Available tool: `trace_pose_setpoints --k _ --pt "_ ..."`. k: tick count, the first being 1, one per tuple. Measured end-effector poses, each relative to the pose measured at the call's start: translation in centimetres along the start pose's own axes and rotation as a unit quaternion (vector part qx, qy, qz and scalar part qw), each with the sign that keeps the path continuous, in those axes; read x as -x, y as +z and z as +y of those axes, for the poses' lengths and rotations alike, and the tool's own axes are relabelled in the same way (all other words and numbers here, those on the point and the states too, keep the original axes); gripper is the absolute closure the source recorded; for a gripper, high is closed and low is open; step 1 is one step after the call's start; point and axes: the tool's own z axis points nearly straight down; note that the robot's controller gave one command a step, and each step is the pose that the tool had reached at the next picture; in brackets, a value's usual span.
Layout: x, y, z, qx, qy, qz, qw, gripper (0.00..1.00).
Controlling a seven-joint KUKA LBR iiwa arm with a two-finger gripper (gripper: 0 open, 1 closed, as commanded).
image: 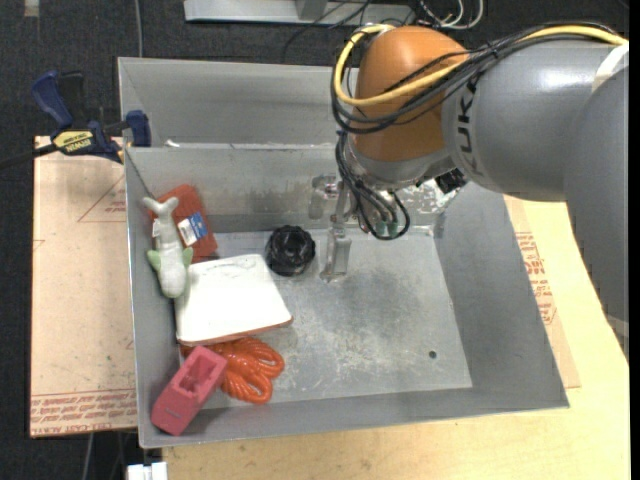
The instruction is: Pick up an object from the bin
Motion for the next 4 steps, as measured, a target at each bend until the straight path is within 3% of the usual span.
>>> trace_pose_setpoints --k 1,2,3,4 --pt "0.1 -0.5 -0.1 0.000 0.001 -0.0037 1.0000 0.00" --pt "1.3 8.5 1.2 0.000 -0.068 -0.0032 0.9977 0.00" --pt "1.9 8.8 3.1 0.000 -0.123 -0.0080 0.9924 1.00" --pt "1.9 8.8 3.1 0.000 -0.123 -0.0079 0.9924 1.00"
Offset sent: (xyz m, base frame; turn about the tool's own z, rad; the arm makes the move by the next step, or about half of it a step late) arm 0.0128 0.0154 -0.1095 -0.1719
